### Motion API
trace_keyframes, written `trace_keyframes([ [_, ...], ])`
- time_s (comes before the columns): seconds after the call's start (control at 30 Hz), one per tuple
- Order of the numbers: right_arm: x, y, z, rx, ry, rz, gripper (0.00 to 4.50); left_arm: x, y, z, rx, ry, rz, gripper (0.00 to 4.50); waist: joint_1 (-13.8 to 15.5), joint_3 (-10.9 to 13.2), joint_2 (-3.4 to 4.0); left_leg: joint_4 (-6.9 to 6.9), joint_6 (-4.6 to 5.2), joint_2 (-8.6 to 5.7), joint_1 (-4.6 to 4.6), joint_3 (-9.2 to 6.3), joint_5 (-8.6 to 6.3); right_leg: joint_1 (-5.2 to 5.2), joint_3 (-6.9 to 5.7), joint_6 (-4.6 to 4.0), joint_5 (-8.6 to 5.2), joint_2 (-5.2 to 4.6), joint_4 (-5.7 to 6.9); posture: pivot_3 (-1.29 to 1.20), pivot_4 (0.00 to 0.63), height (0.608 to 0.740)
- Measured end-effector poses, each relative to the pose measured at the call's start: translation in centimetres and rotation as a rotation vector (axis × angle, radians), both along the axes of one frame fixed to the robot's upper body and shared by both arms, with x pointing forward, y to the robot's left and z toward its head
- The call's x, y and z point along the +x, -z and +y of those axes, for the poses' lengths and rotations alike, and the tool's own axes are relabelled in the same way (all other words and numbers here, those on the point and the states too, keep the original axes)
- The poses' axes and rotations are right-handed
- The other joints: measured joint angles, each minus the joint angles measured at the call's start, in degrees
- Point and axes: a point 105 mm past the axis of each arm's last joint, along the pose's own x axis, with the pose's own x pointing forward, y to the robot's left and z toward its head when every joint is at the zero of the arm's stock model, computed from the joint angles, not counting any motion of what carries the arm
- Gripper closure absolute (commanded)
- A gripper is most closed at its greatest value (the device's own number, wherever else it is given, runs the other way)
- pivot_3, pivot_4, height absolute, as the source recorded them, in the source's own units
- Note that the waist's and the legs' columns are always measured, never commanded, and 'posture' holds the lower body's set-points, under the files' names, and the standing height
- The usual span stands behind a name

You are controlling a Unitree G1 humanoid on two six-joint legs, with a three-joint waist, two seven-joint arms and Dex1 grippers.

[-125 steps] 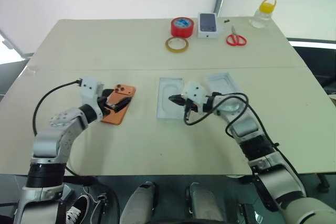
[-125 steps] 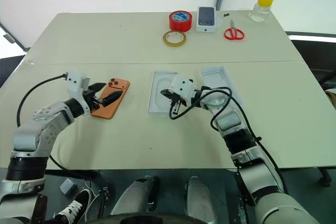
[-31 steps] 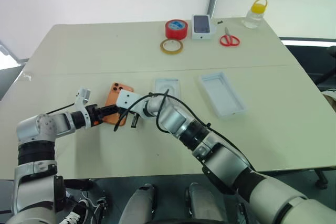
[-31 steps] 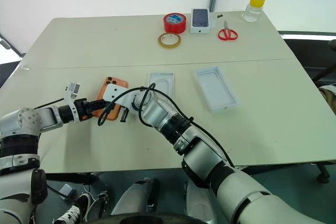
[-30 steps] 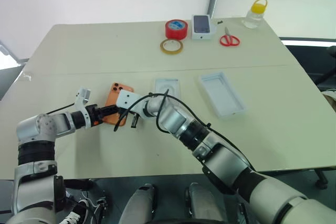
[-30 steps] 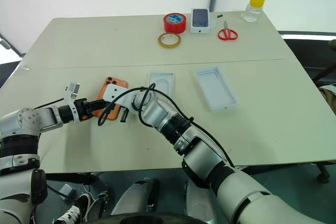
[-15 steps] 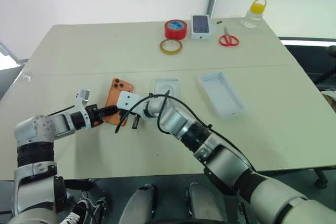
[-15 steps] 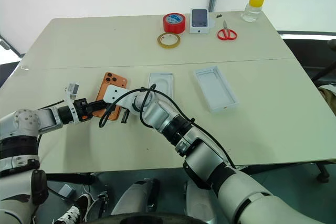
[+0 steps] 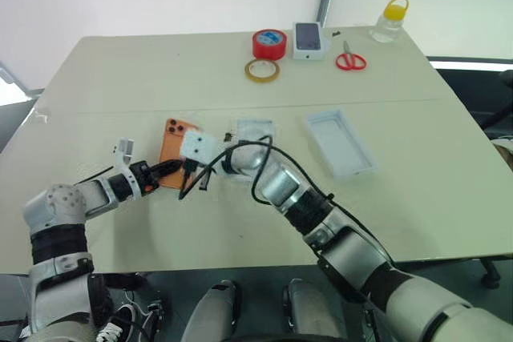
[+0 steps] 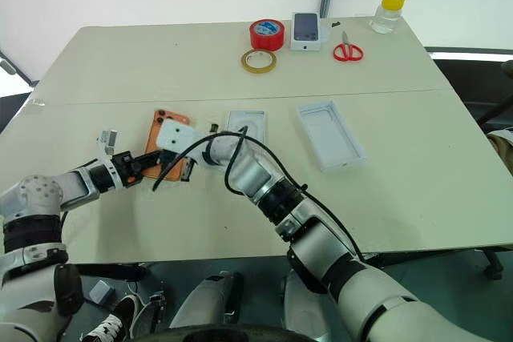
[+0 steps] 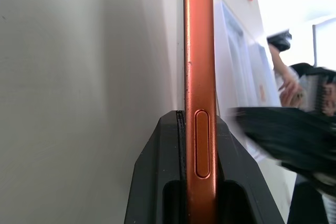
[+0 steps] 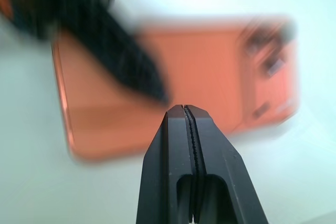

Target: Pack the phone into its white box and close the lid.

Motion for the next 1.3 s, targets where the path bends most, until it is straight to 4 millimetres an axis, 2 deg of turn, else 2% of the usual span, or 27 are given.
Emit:
trace_keyframes([
  [0.07, 0.1, -1.4, -1.1, 0.049, -0.019, -0.003, 4.50, -0.2, -0.4, -0.4, -0.054, -0.013, -0.026, 4.48, 0.0, 0.0, -0.02, 0.00, 0.00, 0.01, -0.01, 0.00, 0.00, 0.01, 0.00, 0.00, 0.00, -0.01, -0.04, 0.00, 0.150, 0.740],
  [0.13, 0.2, -1.5, -2.3, 0.048, -0.032, 0.030, 3.96, -0.5, -0.2, -0.9, -0.080, -0.017, -0.023, 4.50, 0.0, 0.0, -0.02, -0.01, 0.01, 0.01, -0.01, 0.00, 0.00, 0.04, 0.00, 0.00, 0.00, -0.01, -0.06, 0.00, 0.150, 0.740],
  [0.23, 0.0, -0.6, -4.8, 0.032, -0.045, 0.138, 2.61, -1.0, 0.1, -1.7, -0.184, -0.026, 0.020, 4.50, 0.0, 0.1, -0.11, 0.00, 0.20, 0.02, -0.02, -0.01, -0.11, 0.06, -0.02, 0.00, 0.00, 0.00, -0.07, 0.00, 0.150, 0.740],
  [0.33, -0.8, 0.0, -7.5, -0.013, -0.078, 0.136, 1.09, -1.3, -0.3, -2.4, -0.249, -0.036, 0.019, 4.50, 0.1, 0.1, -0.18, 0.01, 0.20, 0.02, -0.08, 0.00, -0.11, 0.07, -0.03, 0.00, 0.00, -0.01, -0.10, 0.00, 0.150, 0.740],
  [0.53, -2.6, 2.2, -11.1, -0.093, -0.147, 0.112, 1.09, -1.3, -1.1, -2.5, -0.242, -0.072, -0.009, 4.50, 0.0, 0.1, -0.23, 0.00, 0.19, 0.06, -0.08, 0.05, -0.11, 0.22, -0.01, 0.00, 0.00, 0.01, -0.09, 0.00, 0.150, 0.740],
  [0.8, -2.6, 4.1, -12.7, -0.196, -0.164, 0.060, 1.09, -1.2, -1.8, -3.1, -0.242, -0.082, -0.043, 4.50, 0.2, 0.2, -0.29, 0.02, 0.00, 0.06, -0.09, 0.06, 0.00, 0.30, -0.03, 0.00, 0.00, 0.00, -0.17, 0.00, 0.150, 0.740],
  [0.9, -2.0, 5.4, -13.7, -0.239, -0.145, 0.061, 1.95, -1.3, -1.4, -3.5, -0.234, -0.076, -0.034, 4.50, 0.3, 0.2, -0.30, 0.02, -0.01, 0.06, -0.08, 0.06, 0.01, 0.32, -0.03, 0.00, 0.00, 0.00, -0.21, 0.00, 0.150, 0.740],
  [1.03, -2.0, 5.8, -13.7, -0.231, -0.144, 0.070, 3.96, -1.3, -1.3, -3.9, -0.227, -0.061, -0.027, 4.50, 0.2, 0.2, -0.31, 0.01, -0.03, 0.07, -0.08, 0.05, 0.02, 0.32, -0.03, 0.00, 0.00, 0.01, -0.21, 0.00, 0.150, 0.740],
  [1.3, -2.1, 5.9, -13.7, -0.221, -0.144, 0.072, 3.96, -1.5, -1.5, -4.1, -0.213, -0.045, -0.037, 4.50, 0.3, 0.2, -0.31, 0.02, -0.04, 0.07, -0.08, 0.05, 0.02, 0.34, -0.04, 0.00, 0.00, 0.01, -0.23, 0.00, 0.150, 0.740],
])
